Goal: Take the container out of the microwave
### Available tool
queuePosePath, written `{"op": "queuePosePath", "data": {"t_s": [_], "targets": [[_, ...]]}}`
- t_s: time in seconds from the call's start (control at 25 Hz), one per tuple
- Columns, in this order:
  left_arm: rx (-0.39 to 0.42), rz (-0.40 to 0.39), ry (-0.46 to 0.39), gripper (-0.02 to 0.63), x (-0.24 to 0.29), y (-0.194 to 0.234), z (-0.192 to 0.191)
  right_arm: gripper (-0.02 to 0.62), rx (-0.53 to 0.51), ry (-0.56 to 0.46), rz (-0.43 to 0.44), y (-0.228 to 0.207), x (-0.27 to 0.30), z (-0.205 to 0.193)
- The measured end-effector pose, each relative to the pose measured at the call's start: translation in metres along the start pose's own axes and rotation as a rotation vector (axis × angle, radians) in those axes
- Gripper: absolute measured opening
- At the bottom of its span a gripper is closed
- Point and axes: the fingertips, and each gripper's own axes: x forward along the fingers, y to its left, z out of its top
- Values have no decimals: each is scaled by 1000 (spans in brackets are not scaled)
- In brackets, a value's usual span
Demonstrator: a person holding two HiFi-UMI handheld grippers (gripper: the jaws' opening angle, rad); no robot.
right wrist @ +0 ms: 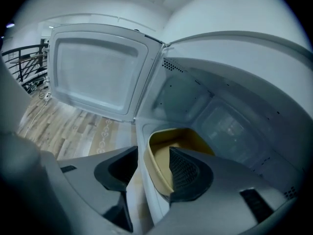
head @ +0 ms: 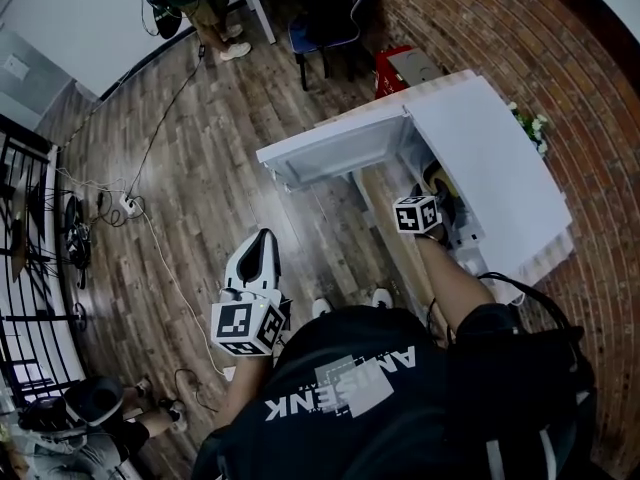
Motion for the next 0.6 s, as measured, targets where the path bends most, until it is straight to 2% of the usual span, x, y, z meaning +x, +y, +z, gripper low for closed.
{"op": "queuePosePath", "data": {"t_s": [0.36, 0.6], "targets": [[-14, 26, -37, 11, -13, 1, 11, 225, -87, 44, 9, 6, 15, -5], [-19, 24, -29, 12, -15, -2, 8, 150, -171, 54, -23, 2, 20, -3]]}}
